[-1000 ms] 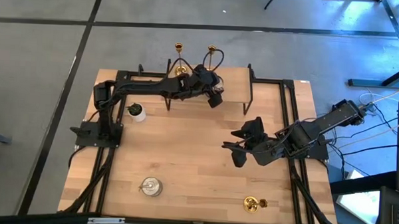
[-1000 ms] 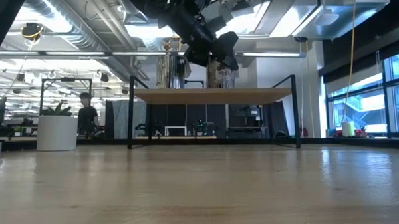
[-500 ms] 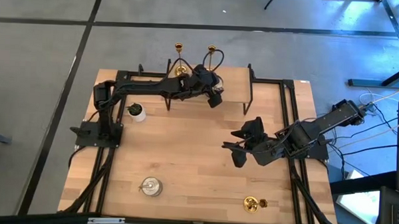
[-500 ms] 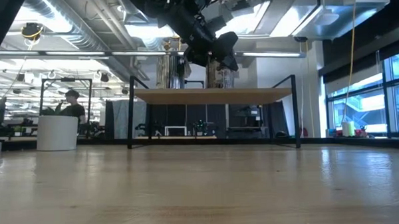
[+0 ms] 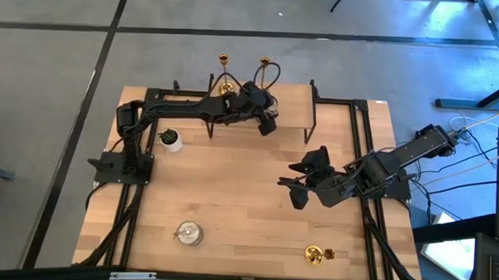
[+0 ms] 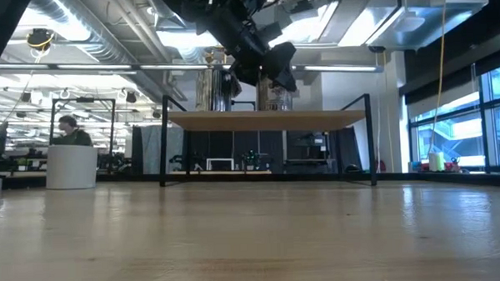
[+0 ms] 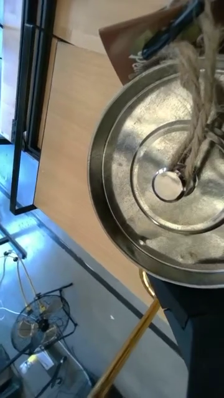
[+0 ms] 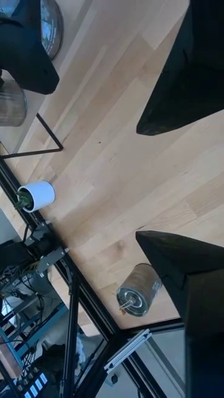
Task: Pick & Place candle stick holders
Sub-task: Put the top silver scented candle on the shelf aligned with the other silver scented candle
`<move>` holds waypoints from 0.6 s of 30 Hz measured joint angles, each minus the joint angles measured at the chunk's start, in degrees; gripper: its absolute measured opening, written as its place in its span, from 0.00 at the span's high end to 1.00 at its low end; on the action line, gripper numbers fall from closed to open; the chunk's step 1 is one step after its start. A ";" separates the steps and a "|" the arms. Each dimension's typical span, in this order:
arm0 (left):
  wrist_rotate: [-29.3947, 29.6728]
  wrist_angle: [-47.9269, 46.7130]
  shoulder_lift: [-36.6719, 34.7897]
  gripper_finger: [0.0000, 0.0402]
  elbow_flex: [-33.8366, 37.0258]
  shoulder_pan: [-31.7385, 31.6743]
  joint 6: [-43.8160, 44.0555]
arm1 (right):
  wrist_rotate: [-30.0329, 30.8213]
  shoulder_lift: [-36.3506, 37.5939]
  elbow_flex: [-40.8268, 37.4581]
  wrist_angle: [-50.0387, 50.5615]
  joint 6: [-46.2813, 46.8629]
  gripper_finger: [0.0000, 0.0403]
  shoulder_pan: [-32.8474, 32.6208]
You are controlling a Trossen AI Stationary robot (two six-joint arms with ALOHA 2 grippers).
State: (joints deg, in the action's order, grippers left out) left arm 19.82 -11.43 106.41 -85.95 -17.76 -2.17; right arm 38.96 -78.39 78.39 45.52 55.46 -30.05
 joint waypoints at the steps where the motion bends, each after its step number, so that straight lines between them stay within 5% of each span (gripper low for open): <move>1: -0.06 0.16 0.00 0.00 0.00 0.14 -0.90 | 0.00 0.00 0.00 0.00 0.00 0.33 -0.01; 18: 1.40 1.23 0.04 0.00 0.00 1.12 -4.59 | 0.28 0.00 0.00 -0.11 0.00 0.33 0.01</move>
State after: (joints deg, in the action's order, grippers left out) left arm 21.22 -10.20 106.45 -85.95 -16.64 -6.76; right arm 39.24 -78.39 78.39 45.41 55.46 -30.04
